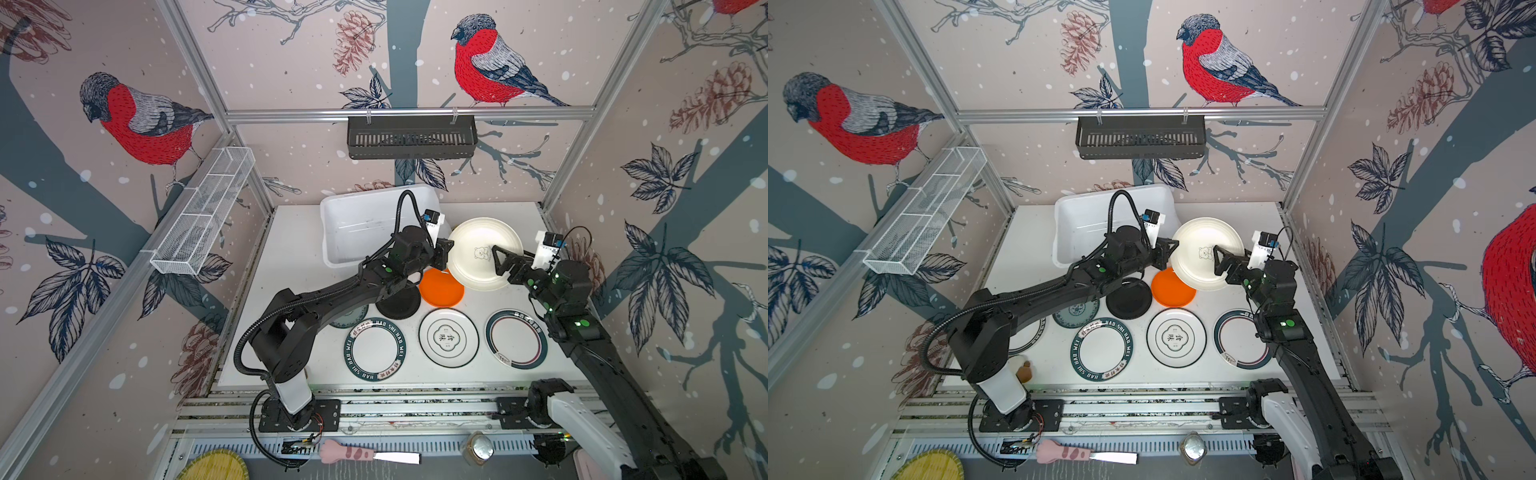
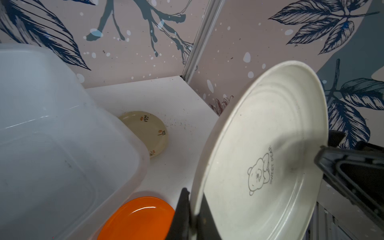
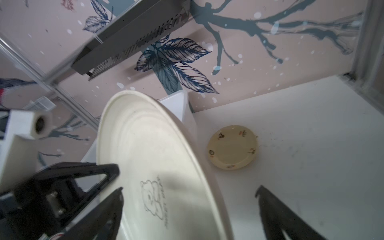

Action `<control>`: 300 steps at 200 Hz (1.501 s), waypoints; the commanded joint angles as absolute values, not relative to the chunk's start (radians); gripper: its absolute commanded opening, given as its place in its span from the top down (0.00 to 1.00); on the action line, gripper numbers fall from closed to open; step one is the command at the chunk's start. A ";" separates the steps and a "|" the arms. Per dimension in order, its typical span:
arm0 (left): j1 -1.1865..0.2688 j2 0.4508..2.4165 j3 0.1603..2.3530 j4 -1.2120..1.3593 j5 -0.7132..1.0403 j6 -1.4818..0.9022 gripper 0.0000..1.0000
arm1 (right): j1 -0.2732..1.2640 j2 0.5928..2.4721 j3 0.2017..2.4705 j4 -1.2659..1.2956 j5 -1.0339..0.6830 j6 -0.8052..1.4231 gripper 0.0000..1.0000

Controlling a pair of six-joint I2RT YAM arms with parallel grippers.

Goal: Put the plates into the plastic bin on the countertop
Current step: 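Carry the bear plate into the bin with the left gripper while the right gripper releases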

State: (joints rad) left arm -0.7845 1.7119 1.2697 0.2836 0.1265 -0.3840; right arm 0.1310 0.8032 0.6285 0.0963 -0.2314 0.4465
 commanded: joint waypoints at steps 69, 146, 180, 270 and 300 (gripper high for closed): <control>-0.514 1.519 1.166 0.212 -0.132 -0.361 1.00 | 0.132 0.797 0.649 0.058 -0.150 0.416 0.00; -0.300 1.540 1.170 0.090 -0.273 -0.322 1.00 | 0.133 0.830 0.651 0.057 -0.086 0.391 0.00; -0.225 1.646 1.242 -0.026 -0.196 -0.392 1.00 | 0.133 0.848 0.666 0.029 -0.041 0.400 0.00; -0.196 1.859 1.427 -0.279 -0.218 -0.347 1.00 | 0.132 0.847 0.635 0.014 0.154 0.425 0.00; -0.198 1.961 1.544 -0.398 -0.241 -0.351 1.00 | 0.130 0.851 0.635 0.000 0.204 0.436 0.00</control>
